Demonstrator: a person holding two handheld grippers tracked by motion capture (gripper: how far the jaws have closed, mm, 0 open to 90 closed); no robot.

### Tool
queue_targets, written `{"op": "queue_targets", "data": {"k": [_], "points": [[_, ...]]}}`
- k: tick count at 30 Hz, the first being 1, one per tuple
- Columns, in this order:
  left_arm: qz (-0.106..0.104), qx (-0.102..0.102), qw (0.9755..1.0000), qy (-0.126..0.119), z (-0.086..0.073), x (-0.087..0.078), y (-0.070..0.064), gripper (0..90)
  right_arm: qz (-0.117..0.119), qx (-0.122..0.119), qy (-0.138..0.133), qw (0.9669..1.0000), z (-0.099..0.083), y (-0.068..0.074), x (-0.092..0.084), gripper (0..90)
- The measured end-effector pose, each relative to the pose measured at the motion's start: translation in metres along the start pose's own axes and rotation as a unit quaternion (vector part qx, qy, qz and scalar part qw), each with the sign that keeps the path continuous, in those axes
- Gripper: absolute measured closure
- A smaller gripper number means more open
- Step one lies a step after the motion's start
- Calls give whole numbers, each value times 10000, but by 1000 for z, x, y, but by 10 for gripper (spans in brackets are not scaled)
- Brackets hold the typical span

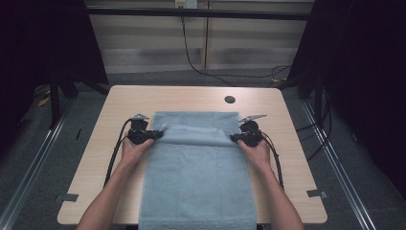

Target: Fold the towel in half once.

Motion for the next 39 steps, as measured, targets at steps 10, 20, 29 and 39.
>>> {"op": "queue_targets", "data": {"k": [10, 20, 29, 39], "points": [[203, -117, 9997, -66, 14, 11, 9, 841, -170, 174, -38, 9997, 16, -13, 14, 859], [-81, -655, 9976, -184, 14, 4, 14, 846, -273, -97, -48, 9996, 25, -17, 17, 860], [-357, -141, 9956, -856, 56, -50, -12, 847, 170, 235, -1254, 9917, 57, -24, -39, 862], [-569, 324, 9852, -1581, 98, -116, -53, 847, 252, -97, -2128, 9767, 107, -9, -114, 862]]}}
Point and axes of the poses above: each handheld gripper's, and its own axes: x roughly forward along the jaws, z roughly out of its top, y roughly to its left, the point moved 5 cm from there along x, roughly forward along the jaws, and after that the axes turned 5 degrees about -x, right-handed, at the moved point
